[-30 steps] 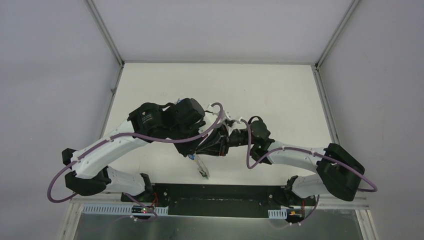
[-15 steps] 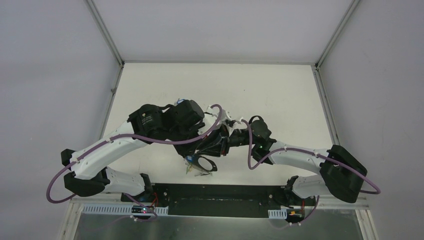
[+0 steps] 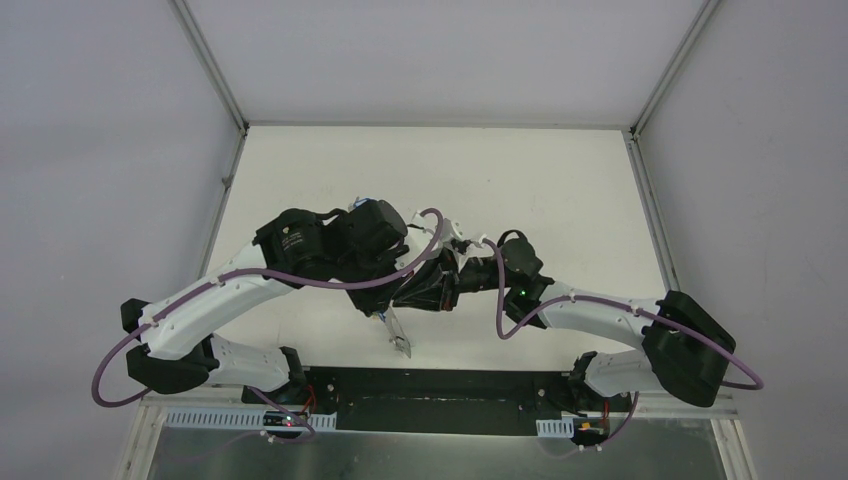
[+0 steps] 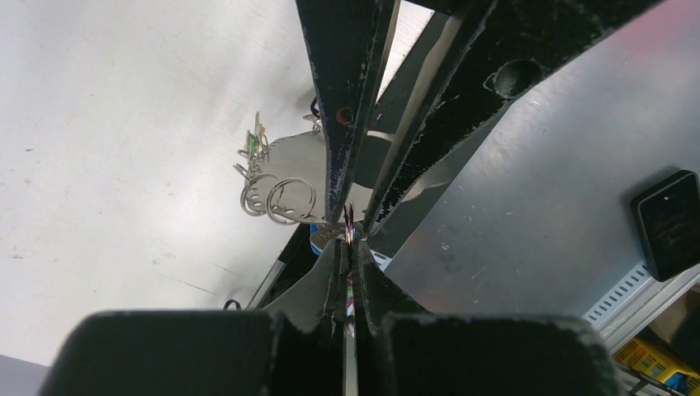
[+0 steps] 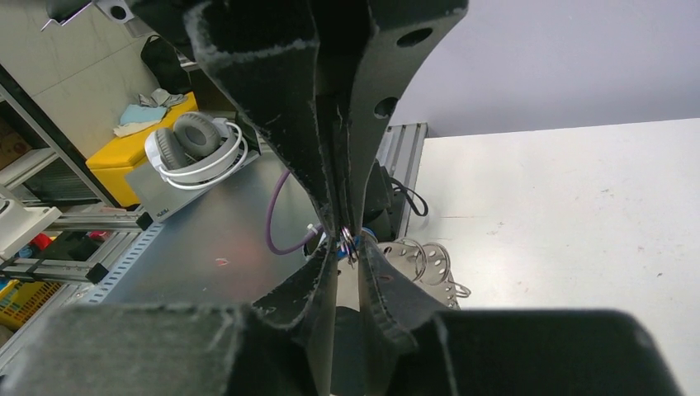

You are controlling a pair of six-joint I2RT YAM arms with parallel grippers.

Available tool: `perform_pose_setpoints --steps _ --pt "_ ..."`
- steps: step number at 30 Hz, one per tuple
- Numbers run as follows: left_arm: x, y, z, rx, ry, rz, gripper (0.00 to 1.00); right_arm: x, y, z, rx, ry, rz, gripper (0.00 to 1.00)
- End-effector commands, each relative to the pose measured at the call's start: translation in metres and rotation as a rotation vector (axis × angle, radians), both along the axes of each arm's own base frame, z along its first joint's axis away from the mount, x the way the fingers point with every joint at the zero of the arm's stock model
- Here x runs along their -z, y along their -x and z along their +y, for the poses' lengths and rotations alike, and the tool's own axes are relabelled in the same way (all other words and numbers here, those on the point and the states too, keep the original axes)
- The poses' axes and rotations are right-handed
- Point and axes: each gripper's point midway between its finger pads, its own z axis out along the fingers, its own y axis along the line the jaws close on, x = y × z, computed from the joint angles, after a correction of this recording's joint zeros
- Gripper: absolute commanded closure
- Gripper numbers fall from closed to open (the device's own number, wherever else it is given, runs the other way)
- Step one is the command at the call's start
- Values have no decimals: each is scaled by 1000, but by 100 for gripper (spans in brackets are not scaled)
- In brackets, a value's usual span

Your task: Put the keys on the keyring

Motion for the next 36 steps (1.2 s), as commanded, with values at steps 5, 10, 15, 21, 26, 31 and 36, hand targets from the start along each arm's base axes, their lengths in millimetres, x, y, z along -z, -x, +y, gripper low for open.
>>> perform_pose_setpoints --steps 5,10,15,21,26,31,36 --pt "-8 1 -10 4 73 -5 100 -26 4 5 -37 -66 -65 92" --pt "-7 -1 -9 -2 77 -19 100 -25 5 4 -43 -65 -63 100" --pt "-10 -5 -10 -14 114 -53 73 -24 5 1 -29 -66 -71 100" --pt "-22 -11 -15 -59 218 -98 42 -22 -4 -8 12 -57 -50 100" --pt "-35 -17 -30 -101 372 -130 30 -22 -19 -22 68 -56 -26 100" --pt "-44 -26 -41 -109 498 -114 28 -21 -31 -39 122 -57 -7 100" --pt "-55 -41 -43 -149 657 -46 28 -25 -40 -53 166 -69 3 100"
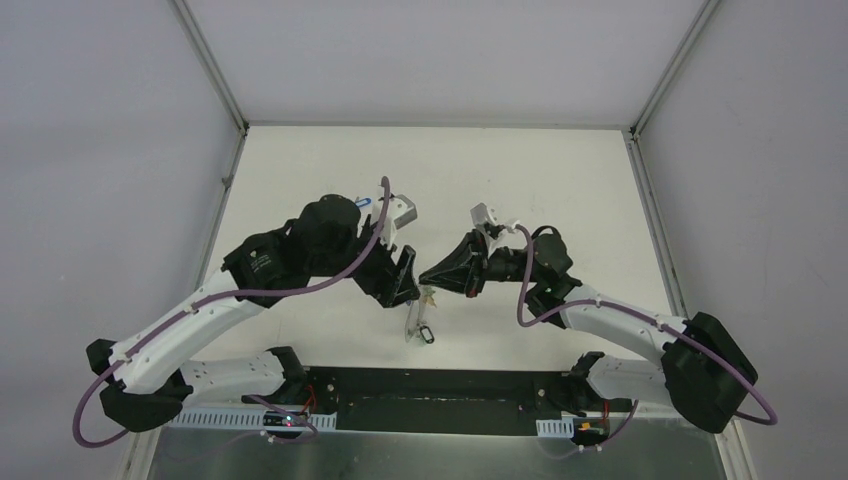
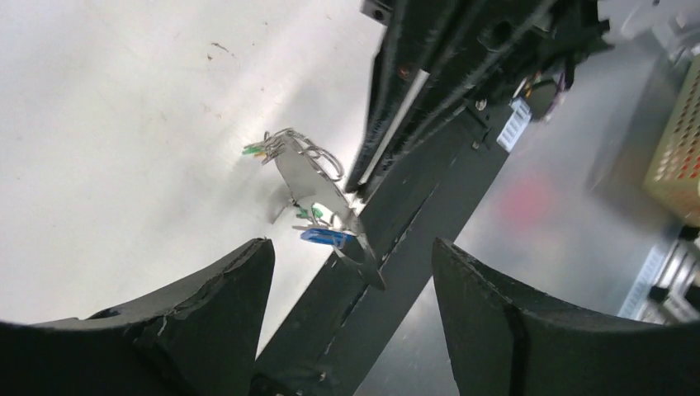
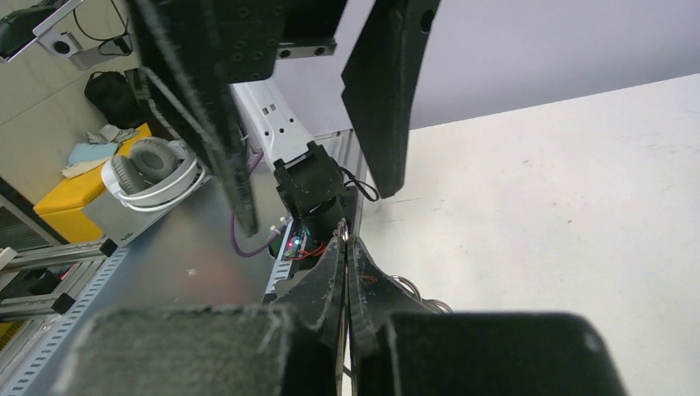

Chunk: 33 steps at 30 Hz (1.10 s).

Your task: Put the keys on the keyring

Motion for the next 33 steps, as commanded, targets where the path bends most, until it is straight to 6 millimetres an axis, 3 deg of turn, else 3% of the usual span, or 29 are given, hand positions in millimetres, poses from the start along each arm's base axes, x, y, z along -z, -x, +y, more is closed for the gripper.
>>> perform_pose_setpoints --steps 1,12,24,33 --pt "-34 -12 -13 6 252 4 29 -27 -1 -15 31 -75 -35 100" --pt "-37 1 -5 103 548 -107 37 -39 -4 -21 49 -102 -27 100" --pt "-21 -5 -4 109 484 -145 73 -47 -6 -20 51 -121 -26 100" --pt "-7 -6 -9 117 453 -91 86 -50 -8 -18 48 -128 -26 100"
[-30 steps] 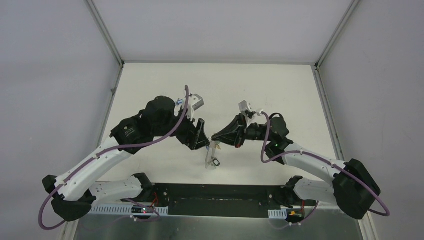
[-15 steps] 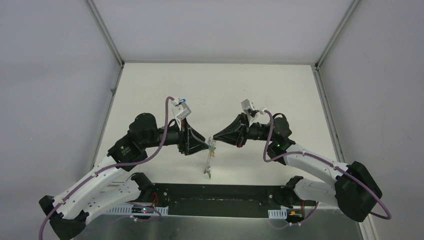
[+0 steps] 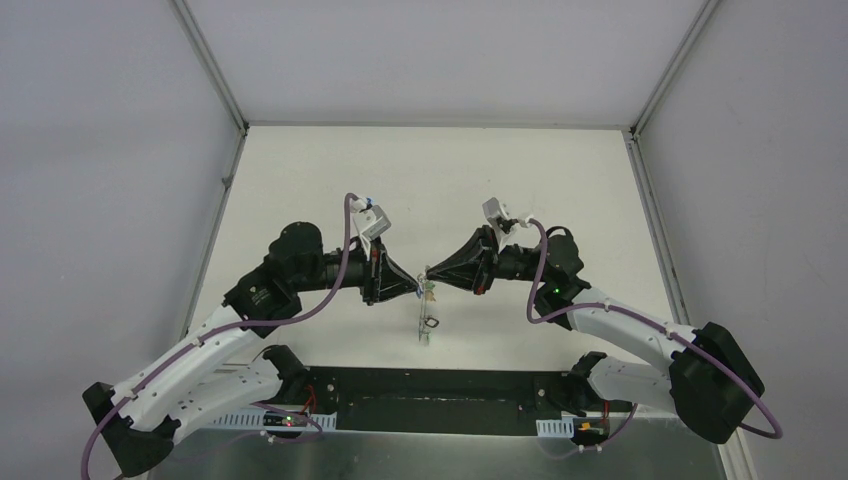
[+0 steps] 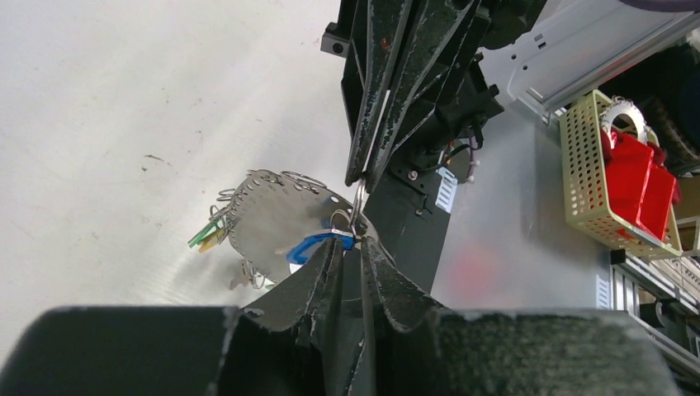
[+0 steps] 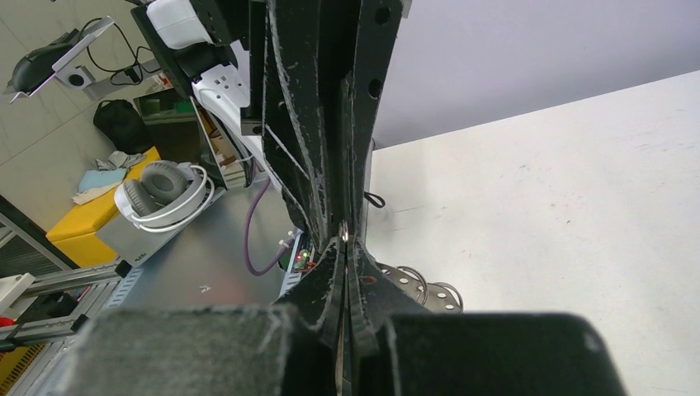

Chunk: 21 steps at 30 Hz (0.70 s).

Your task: Put the keys on the keyring

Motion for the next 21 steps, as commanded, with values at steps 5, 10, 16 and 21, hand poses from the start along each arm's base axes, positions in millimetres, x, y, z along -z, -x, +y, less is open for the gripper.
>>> perform_pose_setpoints --steps 5,10,16,21 --pt "-4 0 -7 45 10 -1 97 -37 -2 0 11 -98 -76 100" --pt "-3 1 -10 56 10 15 100 -37 -3 0 12 -98 -74 100" --pt "-6 2 -16 78 38 51 100 -38 -6 2 17 -103 -74 100" --pt "-6 4 -18 73 43 65 100 -39 -8 1 34 -110 -70 100"
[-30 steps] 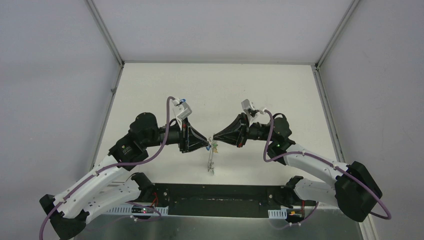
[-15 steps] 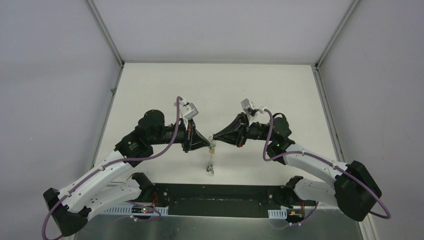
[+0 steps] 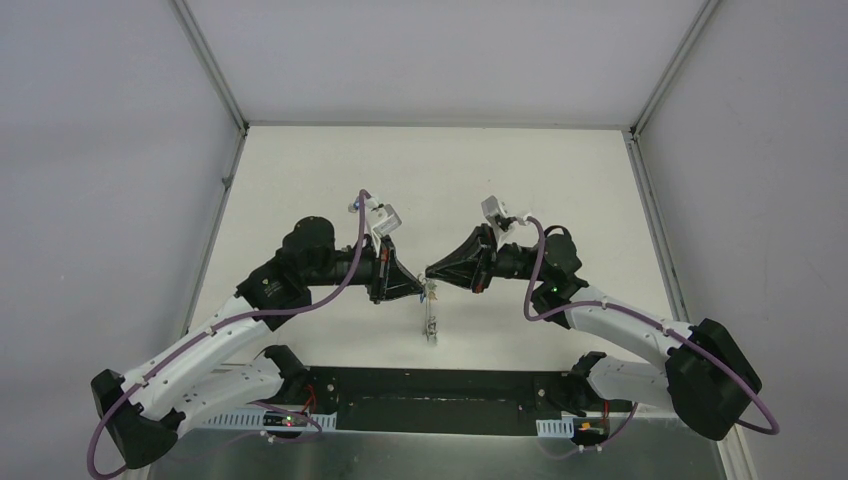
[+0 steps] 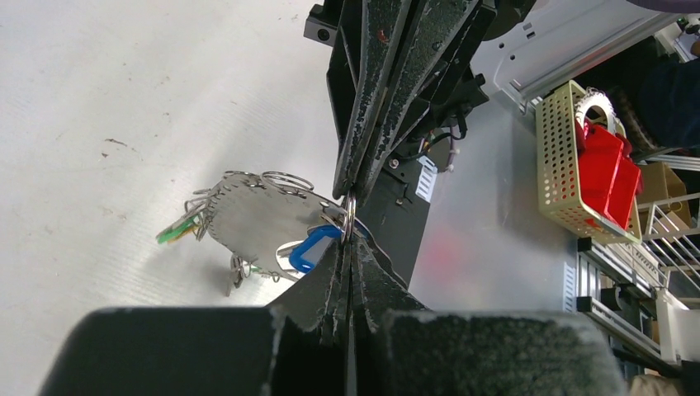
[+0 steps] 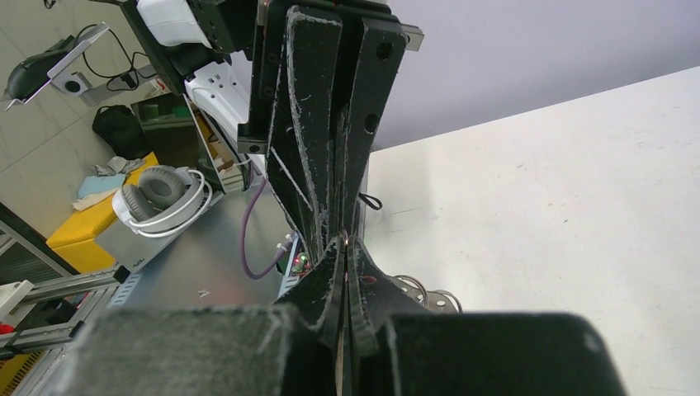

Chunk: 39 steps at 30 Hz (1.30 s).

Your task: Put the keys on the keyring

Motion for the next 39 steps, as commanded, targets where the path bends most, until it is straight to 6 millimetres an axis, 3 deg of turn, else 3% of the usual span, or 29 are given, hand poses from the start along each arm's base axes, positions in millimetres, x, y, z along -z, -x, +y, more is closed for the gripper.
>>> perform_pose_setpoints --steps 1,10,18,21,26,30,39 --pt "-19 2 -5 11 62 -23 100 -40 -5 -1 35 -109 -78 100" --pt "-24 5 -12 -13 88 -47 100 -38 -8 -4 71 -116 -47 100" --pt "-27 -4 2 -113 77 -93 56 -31 -6 -8 84 -99 -43 100" --pt "-33 -9 13 -183 83 -109 48 -29 -5 -10 87 -91 -42 100" --pt "-43 -14 24 -248 96 -131 49 -29 -4 -10 85 -89 -41 100" --pt "-48 -12 18 -217 93 -129 58 -30 -4 -10 83 -89 -42 100" --pt "-47 -15 3 -174 75 -80 61 -30 -4 -9 81 -87 -36 100"
